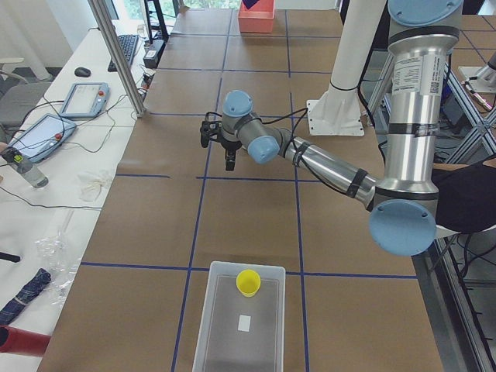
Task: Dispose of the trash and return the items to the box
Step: 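Lower the left gripper onto the green bowl rim and grasp it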
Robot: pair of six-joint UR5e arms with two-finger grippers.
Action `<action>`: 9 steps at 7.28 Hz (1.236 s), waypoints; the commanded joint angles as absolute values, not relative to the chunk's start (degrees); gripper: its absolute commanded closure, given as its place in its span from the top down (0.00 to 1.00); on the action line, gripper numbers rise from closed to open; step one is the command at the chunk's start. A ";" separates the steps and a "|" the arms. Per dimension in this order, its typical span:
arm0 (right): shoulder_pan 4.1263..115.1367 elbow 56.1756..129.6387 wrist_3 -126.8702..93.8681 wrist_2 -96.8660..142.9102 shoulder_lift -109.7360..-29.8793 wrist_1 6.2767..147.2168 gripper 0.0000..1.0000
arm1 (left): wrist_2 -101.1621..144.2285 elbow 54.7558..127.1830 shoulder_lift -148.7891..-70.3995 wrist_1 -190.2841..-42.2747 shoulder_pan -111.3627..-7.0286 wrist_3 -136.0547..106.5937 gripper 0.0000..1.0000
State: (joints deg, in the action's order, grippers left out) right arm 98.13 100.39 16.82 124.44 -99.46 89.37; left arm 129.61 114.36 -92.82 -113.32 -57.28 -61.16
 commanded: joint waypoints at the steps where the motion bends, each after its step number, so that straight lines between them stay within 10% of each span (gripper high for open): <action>1: 98.17 88.47 16.27 124.28 -98.88 75.04 0.00 | 126.67 114.26 -97.46 -113.91 -50.03 -71.69 1.00; 3: 98.17 84.47 16.18 124.28 -98.53 74.09 0.04 | 124.11 113.82 -99.91 -113.91 -45.46 -75.56 1.00; 4: 98.17 84.20 16.17 124.28 -98.53 74.18 0.98 | 122.36 111.38 -103.06 -113.91 -42.92 -78.63 1.00; 9: 98.17 85.86 10.30 127.61 -97.56 74.27 1.00 | 110.31 103.11 -106.26 -113.99 -32.53 -82.18 0.98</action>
